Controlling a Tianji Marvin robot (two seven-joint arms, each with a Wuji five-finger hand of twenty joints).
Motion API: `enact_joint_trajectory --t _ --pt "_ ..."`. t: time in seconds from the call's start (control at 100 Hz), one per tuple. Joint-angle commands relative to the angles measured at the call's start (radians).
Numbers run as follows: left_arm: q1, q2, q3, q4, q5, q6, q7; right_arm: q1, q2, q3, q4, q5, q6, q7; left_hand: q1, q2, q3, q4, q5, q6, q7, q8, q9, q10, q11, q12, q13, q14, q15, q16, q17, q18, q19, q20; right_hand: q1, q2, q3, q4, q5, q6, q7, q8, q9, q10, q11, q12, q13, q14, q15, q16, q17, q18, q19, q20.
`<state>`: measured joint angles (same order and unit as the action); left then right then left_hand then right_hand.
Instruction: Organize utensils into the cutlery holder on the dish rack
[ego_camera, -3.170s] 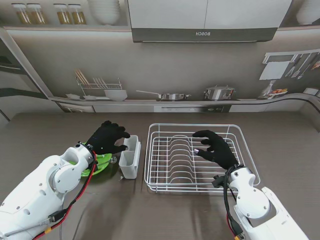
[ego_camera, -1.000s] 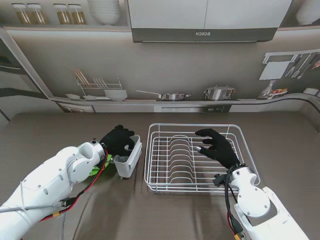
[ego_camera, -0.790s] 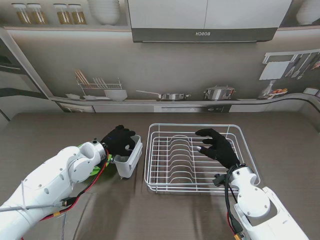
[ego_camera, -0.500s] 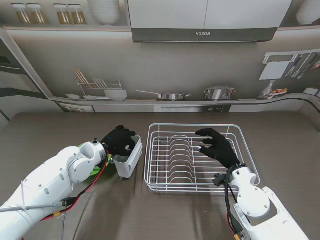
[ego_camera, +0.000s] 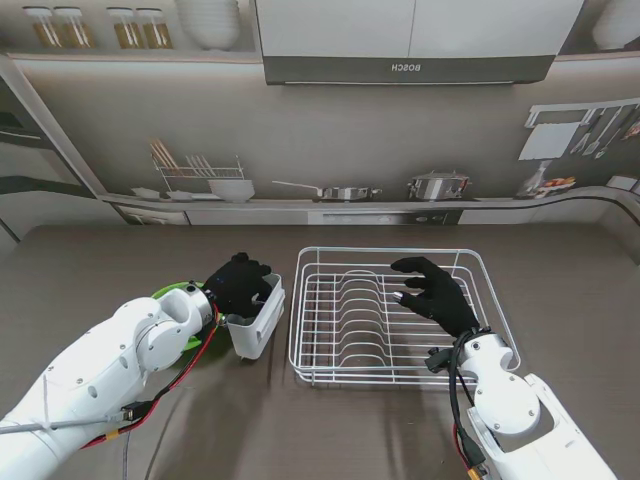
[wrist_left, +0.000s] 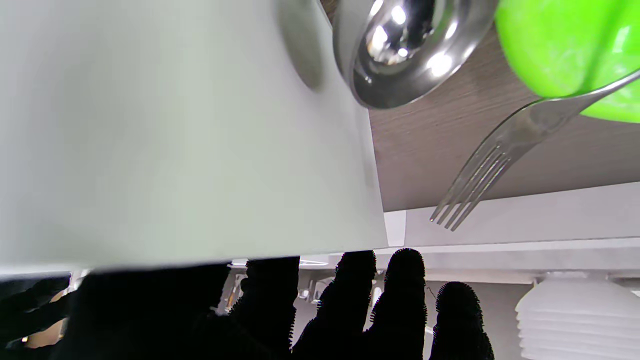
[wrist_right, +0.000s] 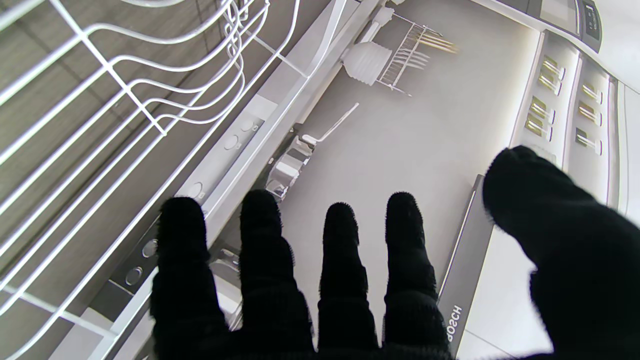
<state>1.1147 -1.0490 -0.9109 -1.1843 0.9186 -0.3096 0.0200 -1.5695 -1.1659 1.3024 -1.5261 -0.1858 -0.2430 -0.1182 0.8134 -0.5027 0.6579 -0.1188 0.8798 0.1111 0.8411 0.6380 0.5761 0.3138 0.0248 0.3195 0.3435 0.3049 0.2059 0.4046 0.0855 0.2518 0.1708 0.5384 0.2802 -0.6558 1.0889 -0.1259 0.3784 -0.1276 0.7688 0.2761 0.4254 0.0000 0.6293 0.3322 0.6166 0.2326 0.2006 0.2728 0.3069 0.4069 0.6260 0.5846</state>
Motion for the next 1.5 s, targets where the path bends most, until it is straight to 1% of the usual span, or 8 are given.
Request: enact_joint_trajectory --t 0.0,0.12,0.34,0.55,0.97,1.38,1.49 --pt "0.018 0.003 -0.003 -0.003 0.011 0.006 -0.02 -0.005 -0.005 -0.003 -0.005 0.002 0.001 0.01 0.005 0.013 0.065 0.035 0.019 0.003 0.146 0.061 0.107 -0.028 0.113 0.05 0.014 -0.003 0.014 0.008 0.007 -0.013 0.017 0.015 -0.012 0.015 0.004 0.015 0.003 -0.005 -0.004 0.005 0.011 -0.005 -0.006 -0.002 0.019 -0.022 -0.003 0.013 -0.007 -0.026 0.005 0.016" --pt "0.029 0.004 -0.014 -0.018 0.028 0.012 -0.01 -0.004 -0.006 -0.004 -0.005 0.003 0.001 0.008 0.003 0.013 0.073 0.034 0.005 0.01 0.162 0.066 0.108 -0.026 0.116 0.057 0.015 0.0 0.016 0.009 0.008 -0.011 0.019 0.018 -0.012 0.015 0.005 0.015 0.004 -0.004 -0.004 0.005 0.014 -0.004 -0.006 -0.001 0.019 -0.022 -0.003 0.013 -0.007 -0.024 0.004 0.016" --pt "0.041 0.004 -0.025 -0.036 0.057 0.023 0.021 -0.003 -0.006 -0.005 -0.004 0.005 0.002 0.007 -0.006 0.003 0.093 0.038 0.004 0.01 0.176 0.061 0.117 -0.026 0.119 0.063 0.025 0.006 0.022 0.011 0.018 -0.003 0.024 0.023 -0.012 0.019 0.006 0.016 0.005 -0.003 -0.004 0.005 0.013 -0.003 -0.006 -0.001 0.019 -0.024 -0.003 0.013 -0.007 -0.026 0.003 0.017" --pt "0.039 0.001 -0.022 -0.033 0.072 0.033 0.055 -0.002 -0.007 -0.006 -0.003 0.01 0.004 0.008 -0.005 0.0 0.109 0.036 -0.006 0.02 0.191 0.067 0.121 -0.026 0.121 0.067 0.03 0.011 0.025 0.012 0.025 0.001 0.028 0.027 -0.013 0.024 0.006 0.016 0.007 -0.004 -0.004 0.005 0.013 -0.002 -0.006 -0.001 0.018 -0.022 -0.003 0.013 -0.007 -0.026 0.002 0.017" --pt "0.04 -0.001 -0.016 -0.032 0.077 0.04 0.073 0.001 -0.008 -0.007 -0.001 0.015 0.004 0.008 -0.009 -0.009 0.132 0.036 -0.012 0.027 0.203 0.061 0.128 -0.025 0.125 0.073 0.039 0.015 0.03 0.012 0.031 0.005 0.03 0.031 -0.012 0.026 0.007 0.017 0.009 -0.002 -0.005 0.005 0.014 0.0 -0.006 -0.001 0.021 -0.021 -0.002 0.013 -0.005 -0.025 0.0 0.017" --pt "0.027 -0.005 -0.01 -0.014 0.078 0.025 0.116 0.002 -0.008 -0.007 0.0 0.017 0.004 0.008 0.007 -0.001 0.116 0.024 -0.022 0.033 0.202 0.058 0.133 -0.027 0.128 0.078 0.044 0.016 0.037 0.014 0.041 0.003 0.031 0.031 -0.012 0.028 0.007 0.017 0.008 0.001 -0.005 0.005 0.013 -0.002 -0.006 -0.001 0.02 -0.021 -0.003 0.012 -0.005 -0.025 -0.002 0.018" --pt "0.028 -0.005 -0.01 -0.014 0.078 0.021 0.114 0.002 -0.008 -0.006 0.001 0.018 0.003 0.008 0.01 0.001 0.109 0.023 -0.024 0.033 0.199 0.055 0.135 -0.026 0.13 0.079 0.045 0.016 0.038 0.014 0.042 0.001 0.031 0.031 -0.012 0.029 0.006 0.017 0.009 0.002 -0.005 0.005 0.013 0.0 -0.006 -0.002 0.021 -0.021 -0.003 0.012 -0.005 -0.025 -0.003 0.019"
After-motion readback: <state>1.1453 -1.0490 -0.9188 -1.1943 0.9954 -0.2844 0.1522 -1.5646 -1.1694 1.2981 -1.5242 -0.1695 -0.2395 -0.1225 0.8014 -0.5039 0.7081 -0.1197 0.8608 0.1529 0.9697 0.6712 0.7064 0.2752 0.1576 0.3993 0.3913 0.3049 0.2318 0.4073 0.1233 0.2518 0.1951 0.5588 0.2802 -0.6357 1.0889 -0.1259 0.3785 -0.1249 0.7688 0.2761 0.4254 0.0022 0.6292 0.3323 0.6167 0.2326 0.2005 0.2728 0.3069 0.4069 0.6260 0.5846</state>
